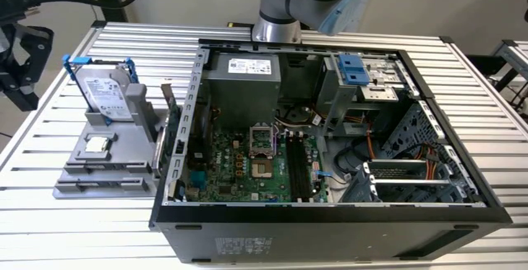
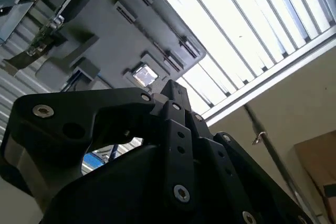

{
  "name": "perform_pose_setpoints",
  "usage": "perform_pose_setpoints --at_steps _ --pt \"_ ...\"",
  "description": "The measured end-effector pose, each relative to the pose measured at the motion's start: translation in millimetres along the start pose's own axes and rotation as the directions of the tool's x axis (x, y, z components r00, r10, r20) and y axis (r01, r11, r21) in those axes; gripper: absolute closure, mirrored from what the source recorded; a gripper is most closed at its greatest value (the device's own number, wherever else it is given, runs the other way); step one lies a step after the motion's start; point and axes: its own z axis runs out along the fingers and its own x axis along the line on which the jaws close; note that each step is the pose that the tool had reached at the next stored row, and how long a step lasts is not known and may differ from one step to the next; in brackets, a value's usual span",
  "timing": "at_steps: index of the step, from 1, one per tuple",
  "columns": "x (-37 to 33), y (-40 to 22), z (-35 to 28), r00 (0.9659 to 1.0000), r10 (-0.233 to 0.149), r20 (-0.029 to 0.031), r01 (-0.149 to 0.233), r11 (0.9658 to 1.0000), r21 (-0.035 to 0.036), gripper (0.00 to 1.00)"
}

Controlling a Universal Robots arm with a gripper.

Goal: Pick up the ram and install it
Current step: 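Pick up the ram and move it above insertion slot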

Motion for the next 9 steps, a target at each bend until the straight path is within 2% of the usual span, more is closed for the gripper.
perform_pose_setpoints --at_steps 4,6,9 --pt "0.0 0.0 0.0 0.9979 -0.065 -0.0032 0.065 0.9979 -0.0013 1.00" --pt "0.0 0.0 0.0 0.9949 -0.101 -0.0048 0.101 0.9949 -0.0022 1.00" --pt "0.0 0.0 0.0 0.9880 -0.154 -0.0072 0.154 0.9880 -0.0035 1.00"
